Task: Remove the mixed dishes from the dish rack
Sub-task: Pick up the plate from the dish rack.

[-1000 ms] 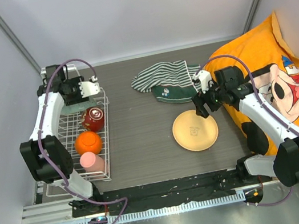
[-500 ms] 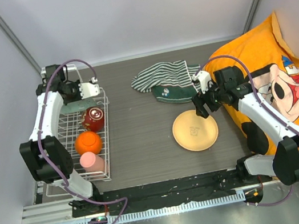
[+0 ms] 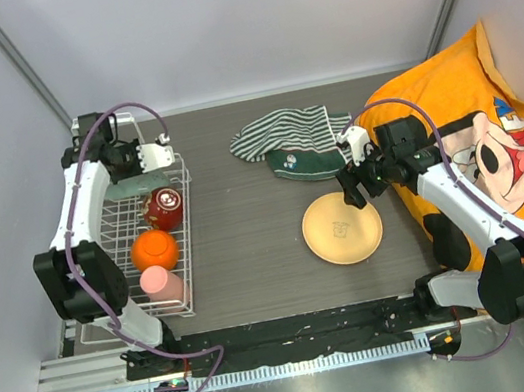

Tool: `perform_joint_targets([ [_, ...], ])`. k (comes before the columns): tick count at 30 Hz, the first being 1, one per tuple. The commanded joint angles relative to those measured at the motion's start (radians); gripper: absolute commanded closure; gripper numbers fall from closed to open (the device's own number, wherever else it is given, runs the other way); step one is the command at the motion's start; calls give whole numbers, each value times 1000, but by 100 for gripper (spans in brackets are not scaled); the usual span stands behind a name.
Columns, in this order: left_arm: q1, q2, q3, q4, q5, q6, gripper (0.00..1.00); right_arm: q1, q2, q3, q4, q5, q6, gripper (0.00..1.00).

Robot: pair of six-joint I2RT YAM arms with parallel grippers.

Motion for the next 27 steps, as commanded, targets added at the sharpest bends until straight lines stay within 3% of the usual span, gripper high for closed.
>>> perform_joint_targets([
  [1,5,-116,73,24,31,-26,100,4,-10,4,26,-6,-8,16],
  [19,5,-190,192,-50,143,-78,100,5,-9,4,25,-4,-11,15],
  [27,4,-233,291,-91,280,-256,100,5,-19,20,26,-1,7,16],
])
